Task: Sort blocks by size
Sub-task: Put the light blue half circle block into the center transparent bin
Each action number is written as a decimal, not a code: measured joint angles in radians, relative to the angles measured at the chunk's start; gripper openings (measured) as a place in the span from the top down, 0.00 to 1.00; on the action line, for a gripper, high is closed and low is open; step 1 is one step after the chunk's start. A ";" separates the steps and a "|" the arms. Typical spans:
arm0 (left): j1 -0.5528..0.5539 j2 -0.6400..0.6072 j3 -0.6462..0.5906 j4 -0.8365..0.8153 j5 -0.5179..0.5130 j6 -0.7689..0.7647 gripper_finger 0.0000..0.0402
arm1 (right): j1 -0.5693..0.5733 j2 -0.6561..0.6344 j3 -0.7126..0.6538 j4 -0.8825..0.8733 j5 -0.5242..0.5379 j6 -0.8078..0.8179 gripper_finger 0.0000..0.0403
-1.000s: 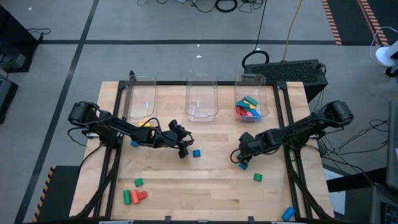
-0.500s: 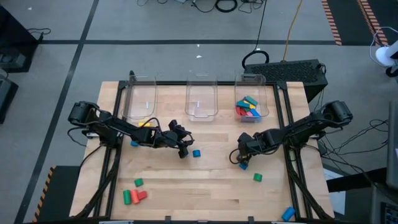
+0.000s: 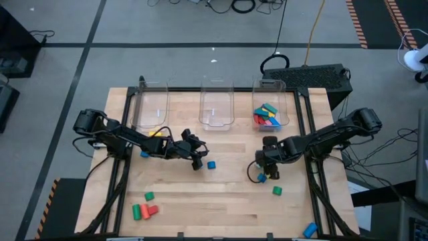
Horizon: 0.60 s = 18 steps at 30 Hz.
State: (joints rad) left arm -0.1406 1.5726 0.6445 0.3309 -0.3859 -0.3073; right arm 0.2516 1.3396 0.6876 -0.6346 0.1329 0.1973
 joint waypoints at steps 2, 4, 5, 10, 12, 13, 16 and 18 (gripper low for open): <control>0.000 0.000 0.000 0.000 0.000 0.000 0.51 | 0.000 0.000 0.000 0.003 0.003 -0.101 0.44; 0.000 0.000 0.000 0.000 0.000 0.000 0.51 | -0.001 0.008 0.001 0.006 0.016 -0.175 0.41; 0.000 0.000 0.000 -0.001 0.000 0.000 0.51 | -0.002 0.013 0.001 0.008 0.025 -0.198 0.39; 0.000 0.000 0.000 -0.003 0.000 0.000 0.51 | -0.002 0.044 0.001 0.055 0.021 -0.269 0.36; 0.000 0.000 0.000 -0.003 0.000 0.000 0.51 | -0.003 0.054 0.001 0.073 -0.004 -0.271 0.36; 0.000 0.000 0.000 -0.003 0.000 0.000 0.51 | -0.004 0.063 0.001 0.088 -0.027 -0.278 0.36; 0.000 0.000 0.000 -0.003 0.000 0.000 0.51 | -0.003 0.091 0.001 0.116 -0.061 -0.299 0.38; 0.000 0.000 0.000 -0.003 0.000 0.000 0.51 | -0.004 0.115 0.001 0.125 -0.060 -0.309 0.39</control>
State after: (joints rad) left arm -0.1406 1.5726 0.6441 0.3279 -0.3859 -0.3069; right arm 0.2478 1.4543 0.6888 -0.5093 0.0727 -0.1113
